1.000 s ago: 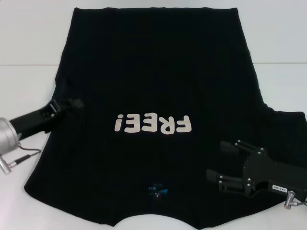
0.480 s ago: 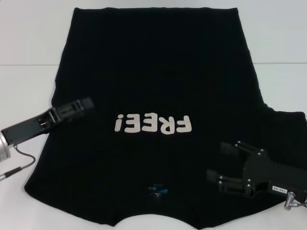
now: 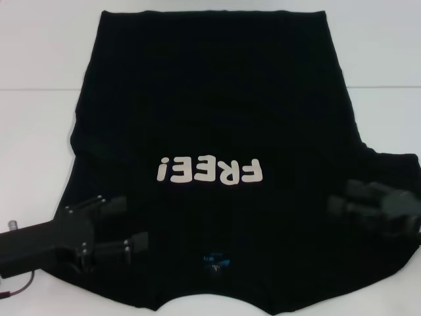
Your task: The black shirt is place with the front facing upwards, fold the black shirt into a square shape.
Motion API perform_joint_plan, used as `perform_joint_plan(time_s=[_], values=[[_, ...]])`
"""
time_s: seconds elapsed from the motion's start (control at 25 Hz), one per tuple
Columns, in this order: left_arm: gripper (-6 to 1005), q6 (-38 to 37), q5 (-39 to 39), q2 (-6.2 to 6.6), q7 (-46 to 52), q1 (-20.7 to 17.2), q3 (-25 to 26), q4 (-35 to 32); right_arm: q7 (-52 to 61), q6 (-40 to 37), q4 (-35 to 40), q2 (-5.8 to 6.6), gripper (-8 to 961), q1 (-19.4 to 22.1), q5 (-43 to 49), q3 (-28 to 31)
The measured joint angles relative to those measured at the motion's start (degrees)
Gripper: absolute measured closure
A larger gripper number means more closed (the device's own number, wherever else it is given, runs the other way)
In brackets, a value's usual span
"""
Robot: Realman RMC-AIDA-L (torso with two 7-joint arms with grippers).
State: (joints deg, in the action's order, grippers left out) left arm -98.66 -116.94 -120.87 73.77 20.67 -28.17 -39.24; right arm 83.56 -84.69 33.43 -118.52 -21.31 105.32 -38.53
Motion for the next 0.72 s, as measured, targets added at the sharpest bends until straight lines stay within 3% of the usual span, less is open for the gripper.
perform_joint_plan(time_s=[0.12,0.24,0.4,0.56,0.72], values=[[63,0.4,-0.3,-0.17,-4.1,-1.2,-0.5,-0.7,10.5,-0.1,5.5,1.15,45,1.4,0.8,0.1],[46,0.4,-0.3,-0.27,-5.2,-1.4,-0.8,-0.7,23.6,-0.4,10.1,3.7,45,1.7,4.4,0.6],[48,0.7,-0.4,-0.37,-5.3,-1.4,-1.6,-1.0,40.0,-2.0,16.6,5.98,46,0.5,13.0,2.1],[48,0.8,-0.4,-0.4,-5.4,-1.4,-1.8,-1.1,54.2,-5.3,22.9,6.76,46,-1.9,24.5,5.8],[48,0.8,-0.4,-0.41,-5.5,-1.4,-1.8,-1.1,60.9,-9.5,24.3,7.7,46,-5.6,35.4,9.8]])
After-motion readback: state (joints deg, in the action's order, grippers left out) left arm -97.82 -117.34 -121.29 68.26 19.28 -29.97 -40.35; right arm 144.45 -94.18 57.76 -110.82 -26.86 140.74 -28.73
